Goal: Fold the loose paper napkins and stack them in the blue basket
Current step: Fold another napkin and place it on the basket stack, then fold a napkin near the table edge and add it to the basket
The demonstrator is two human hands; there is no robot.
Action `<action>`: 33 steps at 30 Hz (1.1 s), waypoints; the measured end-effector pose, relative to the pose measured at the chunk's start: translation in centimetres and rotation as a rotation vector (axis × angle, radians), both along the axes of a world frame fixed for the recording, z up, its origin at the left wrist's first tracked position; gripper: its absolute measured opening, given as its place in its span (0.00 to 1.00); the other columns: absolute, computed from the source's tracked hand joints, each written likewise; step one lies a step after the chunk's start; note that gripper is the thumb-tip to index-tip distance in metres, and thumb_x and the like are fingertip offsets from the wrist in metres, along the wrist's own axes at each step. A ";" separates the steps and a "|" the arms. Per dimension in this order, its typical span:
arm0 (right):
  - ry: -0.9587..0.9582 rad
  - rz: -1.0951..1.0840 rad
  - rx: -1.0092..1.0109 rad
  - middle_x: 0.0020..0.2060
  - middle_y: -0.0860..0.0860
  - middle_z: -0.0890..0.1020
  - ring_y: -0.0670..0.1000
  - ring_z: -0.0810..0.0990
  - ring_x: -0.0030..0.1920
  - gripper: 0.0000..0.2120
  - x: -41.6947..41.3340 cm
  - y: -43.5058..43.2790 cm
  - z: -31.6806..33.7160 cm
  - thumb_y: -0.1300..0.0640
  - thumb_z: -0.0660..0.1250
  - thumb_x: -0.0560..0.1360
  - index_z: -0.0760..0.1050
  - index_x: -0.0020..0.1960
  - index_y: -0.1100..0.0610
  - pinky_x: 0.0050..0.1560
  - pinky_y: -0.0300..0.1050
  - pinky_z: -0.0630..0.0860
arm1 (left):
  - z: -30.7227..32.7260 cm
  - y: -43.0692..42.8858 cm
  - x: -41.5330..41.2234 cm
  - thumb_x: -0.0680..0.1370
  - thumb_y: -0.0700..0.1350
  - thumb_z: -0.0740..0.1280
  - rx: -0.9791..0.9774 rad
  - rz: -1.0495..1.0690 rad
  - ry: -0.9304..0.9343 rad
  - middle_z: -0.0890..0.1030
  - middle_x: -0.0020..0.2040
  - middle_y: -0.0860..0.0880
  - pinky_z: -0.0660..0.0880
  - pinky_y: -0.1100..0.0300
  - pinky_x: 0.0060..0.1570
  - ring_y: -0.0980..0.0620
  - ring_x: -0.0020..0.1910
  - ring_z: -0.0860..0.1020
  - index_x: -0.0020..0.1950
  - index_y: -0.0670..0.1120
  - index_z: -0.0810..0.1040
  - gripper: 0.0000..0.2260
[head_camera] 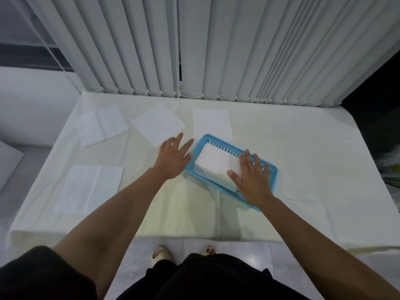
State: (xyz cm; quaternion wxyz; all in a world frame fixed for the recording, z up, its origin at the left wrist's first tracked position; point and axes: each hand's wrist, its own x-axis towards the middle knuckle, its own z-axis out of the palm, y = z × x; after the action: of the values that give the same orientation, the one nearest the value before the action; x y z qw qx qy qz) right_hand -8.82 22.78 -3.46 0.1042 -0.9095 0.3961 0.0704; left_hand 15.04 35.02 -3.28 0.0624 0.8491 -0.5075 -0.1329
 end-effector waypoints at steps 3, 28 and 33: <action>-0.060 0.060 -0.003 0.79 0.49 0.44 0.53 0.41 0.78 0.42 1.8 0.9 0.4 0.33 0.31 0.71 0.45 0.78 0.54 0.75 0.59 0.38 | -0.3 2.4 0.2 0.83 0.53 0.53 -0.106 0.156 -0.014 0.58 0.78 0.46 0.57 0.46 0.72 0.41 0.74 0.58 0.77 0.52 0.60 0.22; 0.058 0.240 0.181 0.75 0.52 0.62 0.58 0.62 0.72 0.28 22.8 22.9 -1.8 0.43 0.54 0.79 0.58 0.75 0.55 0.70 0.53 0.61 | -3.4 32.0 13.3 0.79 0.51 0.60 0.050 0.629 0.124 0.70 0.71 0.45 0.68 0.48 0.63 0.42 0.69 0.66 0.71 0.47 0.68 0.21; 0.075 0.175 0.191 0.69 0.53 0.70 0.59 0.68 0.66 0.24 26.8 25.2 -2.8 0.44 0.55 0.78 0.65 0.70 0.55 0.62 0.53 0.66 | -4.3 33.0 15.0 0.77 0.55 0.63 0.045 0.636 0.138 0.75 0.60 0.45 0.71 0.49 0.55 0.43 0.61 0.73 0.64 0.45 0.72 0.20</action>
State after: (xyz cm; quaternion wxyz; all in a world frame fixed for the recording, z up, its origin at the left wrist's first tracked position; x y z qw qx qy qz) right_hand 17.94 47.99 -6.30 0.1691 -0.9233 0.3103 0.1507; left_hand 30.08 68.00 -7.59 0.1160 0.9553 -0.2081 -0.1751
